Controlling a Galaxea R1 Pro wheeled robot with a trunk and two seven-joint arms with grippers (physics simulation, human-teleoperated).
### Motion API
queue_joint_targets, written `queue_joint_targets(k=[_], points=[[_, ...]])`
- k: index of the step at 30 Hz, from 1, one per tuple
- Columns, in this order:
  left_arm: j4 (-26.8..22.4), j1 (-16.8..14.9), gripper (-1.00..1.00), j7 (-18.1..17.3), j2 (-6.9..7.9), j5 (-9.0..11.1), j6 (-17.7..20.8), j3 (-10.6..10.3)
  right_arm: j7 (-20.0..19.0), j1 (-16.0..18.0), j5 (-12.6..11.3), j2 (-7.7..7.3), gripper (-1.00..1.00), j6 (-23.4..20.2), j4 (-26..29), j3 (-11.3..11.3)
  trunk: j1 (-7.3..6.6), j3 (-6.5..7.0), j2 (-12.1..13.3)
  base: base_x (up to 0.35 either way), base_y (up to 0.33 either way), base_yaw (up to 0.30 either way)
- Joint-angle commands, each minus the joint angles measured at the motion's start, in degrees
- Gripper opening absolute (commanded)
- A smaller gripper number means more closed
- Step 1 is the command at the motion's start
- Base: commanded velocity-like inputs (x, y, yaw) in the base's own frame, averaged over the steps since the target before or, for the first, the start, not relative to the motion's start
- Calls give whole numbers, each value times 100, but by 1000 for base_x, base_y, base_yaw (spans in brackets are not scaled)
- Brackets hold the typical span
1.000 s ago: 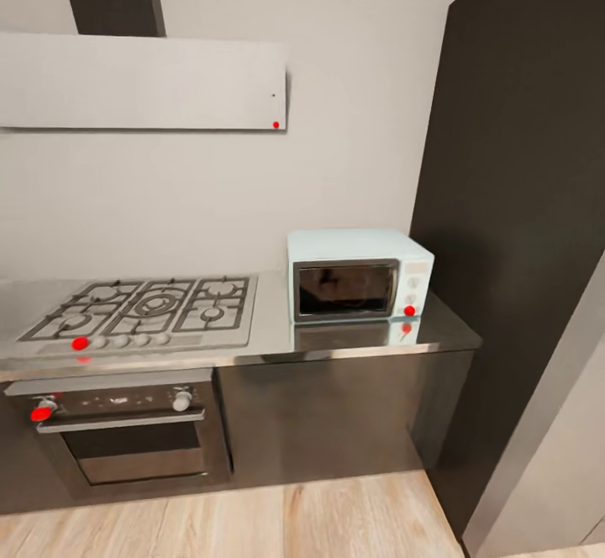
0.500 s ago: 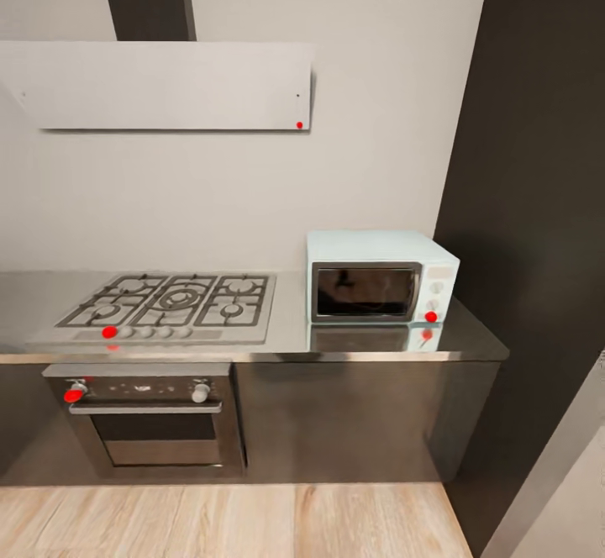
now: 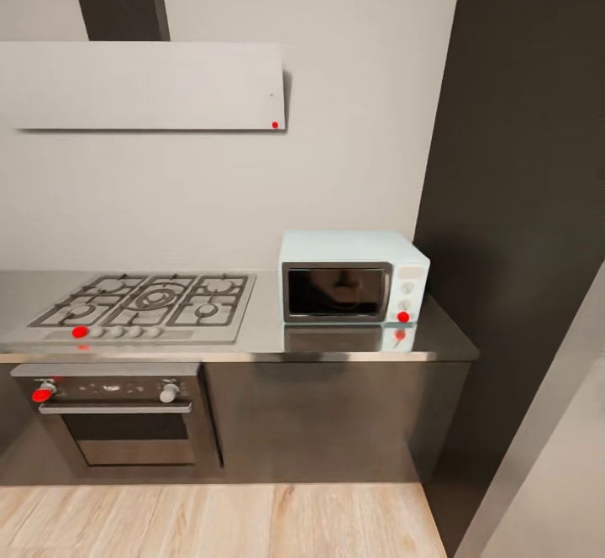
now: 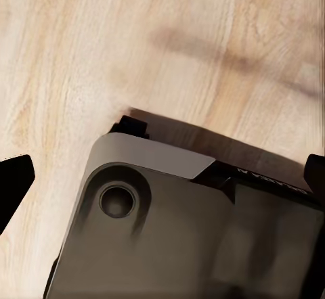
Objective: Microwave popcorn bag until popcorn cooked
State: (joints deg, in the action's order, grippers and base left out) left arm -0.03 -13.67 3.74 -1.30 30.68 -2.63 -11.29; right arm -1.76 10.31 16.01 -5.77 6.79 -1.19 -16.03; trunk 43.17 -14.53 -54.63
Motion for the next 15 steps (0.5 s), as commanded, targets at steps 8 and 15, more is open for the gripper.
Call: queue_joint_targets(k=[8,15], points=[[3,-4,100,22,-2,44,-18,-49,-17,6,41,13,100,34,-13,-53,0,-7,-5,0,-282,0],[3,-4,100,22,15,52,-18,-48,-63,6,75,289,100,82,130,-98,0,-7,-5,0,-99,0]])
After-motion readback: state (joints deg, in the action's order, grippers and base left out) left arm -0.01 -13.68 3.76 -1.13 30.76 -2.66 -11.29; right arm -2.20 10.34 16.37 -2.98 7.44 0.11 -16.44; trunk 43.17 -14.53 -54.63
